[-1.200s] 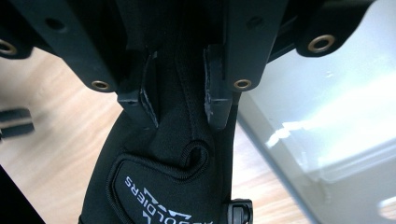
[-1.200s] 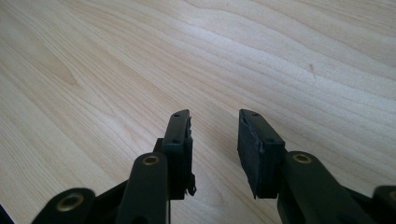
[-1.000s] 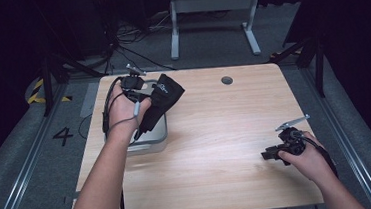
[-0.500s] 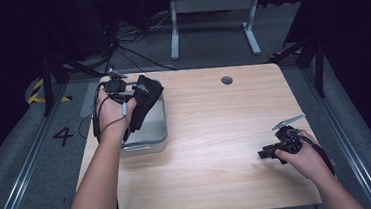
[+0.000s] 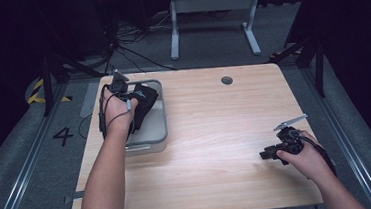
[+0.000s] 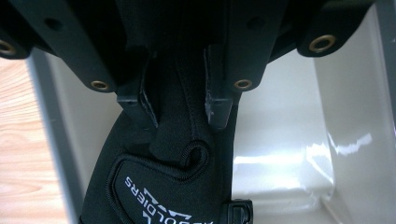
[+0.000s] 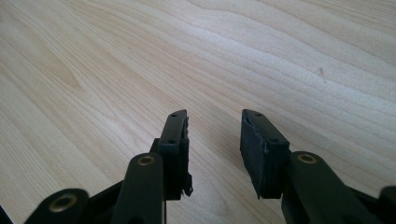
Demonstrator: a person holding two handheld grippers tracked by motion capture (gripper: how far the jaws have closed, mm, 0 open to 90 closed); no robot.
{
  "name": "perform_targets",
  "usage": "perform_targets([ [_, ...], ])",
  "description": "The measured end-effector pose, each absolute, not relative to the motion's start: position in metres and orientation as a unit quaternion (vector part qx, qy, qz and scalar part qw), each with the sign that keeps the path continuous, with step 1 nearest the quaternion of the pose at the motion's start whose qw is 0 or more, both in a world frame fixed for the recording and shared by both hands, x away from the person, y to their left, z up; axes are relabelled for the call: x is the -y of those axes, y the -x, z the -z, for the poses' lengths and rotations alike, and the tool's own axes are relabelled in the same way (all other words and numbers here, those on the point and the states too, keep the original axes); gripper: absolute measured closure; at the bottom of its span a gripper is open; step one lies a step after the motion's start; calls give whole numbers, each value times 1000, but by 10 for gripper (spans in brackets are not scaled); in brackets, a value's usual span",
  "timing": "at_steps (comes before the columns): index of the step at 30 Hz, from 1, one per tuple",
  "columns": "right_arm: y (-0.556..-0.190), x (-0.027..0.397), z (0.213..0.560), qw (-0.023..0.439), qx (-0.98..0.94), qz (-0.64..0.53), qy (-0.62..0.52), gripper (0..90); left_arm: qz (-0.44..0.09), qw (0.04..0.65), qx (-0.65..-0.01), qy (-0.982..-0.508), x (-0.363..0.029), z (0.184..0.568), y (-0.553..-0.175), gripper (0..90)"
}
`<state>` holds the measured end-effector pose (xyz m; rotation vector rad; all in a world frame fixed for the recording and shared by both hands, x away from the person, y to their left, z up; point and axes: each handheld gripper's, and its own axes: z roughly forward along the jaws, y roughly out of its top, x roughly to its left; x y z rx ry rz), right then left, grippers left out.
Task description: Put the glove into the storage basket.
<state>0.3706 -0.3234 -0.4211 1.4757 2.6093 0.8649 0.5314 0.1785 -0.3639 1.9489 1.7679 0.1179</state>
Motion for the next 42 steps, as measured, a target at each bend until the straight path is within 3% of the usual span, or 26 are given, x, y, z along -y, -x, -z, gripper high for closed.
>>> perform_targets([
  [23, -368, 327, 419, 17, -833, -279, -477, 617, -12, 185, -677, -712, -168, 396, -553, 668],
  [28, -369, 328, 418, 18, -833, -282, -476, 615, -42, 161, -655, -737, -163, 397, -551, 549],
  [30, -370, 328, 417, 19, -833, -284, -474, 613, -49, 170, -647, -741, -163, 394, -550, 441],
  [42, -383, 324, 412, 24, -836, -293, -463, 602, -83, 229, -592, -768, -152, 355, -517, 369],
])
